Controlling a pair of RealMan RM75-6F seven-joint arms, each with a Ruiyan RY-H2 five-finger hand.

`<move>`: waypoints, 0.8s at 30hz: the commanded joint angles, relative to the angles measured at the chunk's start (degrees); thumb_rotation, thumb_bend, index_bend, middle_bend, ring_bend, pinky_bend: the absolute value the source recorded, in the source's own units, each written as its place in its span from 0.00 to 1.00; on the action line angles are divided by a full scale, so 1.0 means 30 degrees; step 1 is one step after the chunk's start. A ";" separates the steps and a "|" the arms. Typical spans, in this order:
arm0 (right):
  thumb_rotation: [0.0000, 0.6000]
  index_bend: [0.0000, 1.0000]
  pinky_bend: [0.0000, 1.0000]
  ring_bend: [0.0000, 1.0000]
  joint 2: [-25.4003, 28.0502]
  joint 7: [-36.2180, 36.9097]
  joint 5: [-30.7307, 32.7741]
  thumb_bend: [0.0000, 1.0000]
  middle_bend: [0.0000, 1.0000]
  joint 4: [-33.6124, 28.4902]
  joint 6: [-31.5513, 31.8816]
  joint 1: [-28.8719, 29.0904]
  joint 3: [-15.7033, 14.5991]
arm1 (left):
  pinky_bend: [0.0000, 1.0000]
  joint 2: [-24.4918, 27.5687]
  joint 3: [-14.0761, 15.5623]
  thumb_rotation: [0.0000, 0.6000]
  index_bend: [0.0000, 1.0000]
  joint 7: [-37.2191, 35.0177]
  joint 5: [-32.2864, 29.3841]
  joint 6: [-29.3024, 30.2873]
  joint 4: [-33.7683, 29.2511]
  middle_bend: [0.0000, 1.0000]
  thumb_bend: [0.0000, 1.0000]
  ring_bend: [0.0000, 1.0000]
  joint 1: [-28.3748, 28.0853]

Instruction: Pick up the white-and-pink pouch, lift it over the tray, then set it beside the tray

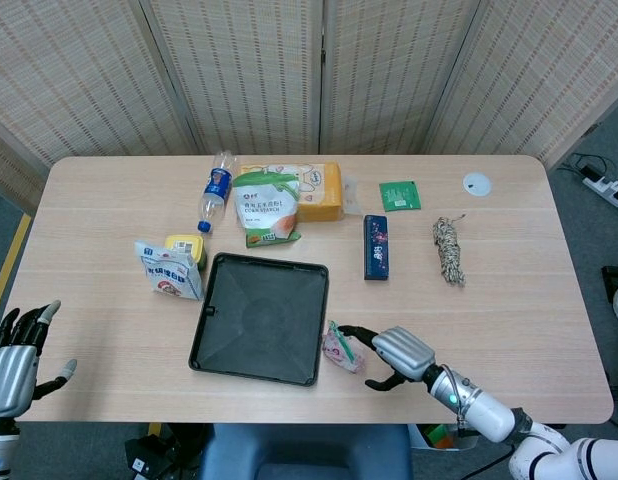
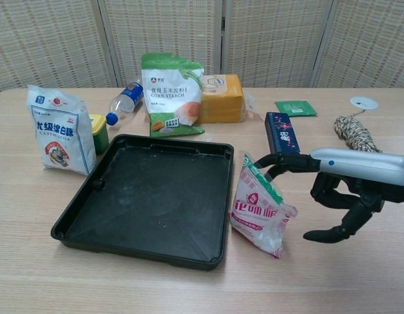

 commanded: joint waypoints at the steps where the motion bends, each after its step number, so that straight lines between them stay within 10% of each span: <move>1: 1.00 0.05 0.86 0.85 -0.0244 -0.0118 -0.0034 0.31 0.18 0.0041 -0.0207 0.0174 0.0004 | 0.04 0.0016 0.0006 1.00 0.07 0.0012 -0.0010 0.0012 -0.0031 0.15 0.33 0.14 0.0017; 24: 1.00 0.05 0.86 0.85 0.0051 -0.2290 0.0474 0.30 0.17 -0.0790 0.0288 0.0171 0.0116 | 0.04 -0.0095 0.0018 1.00 0.07 -0.0295 0.0000 -0.0041 0.0206 0.15 0.33 0.14 0.0030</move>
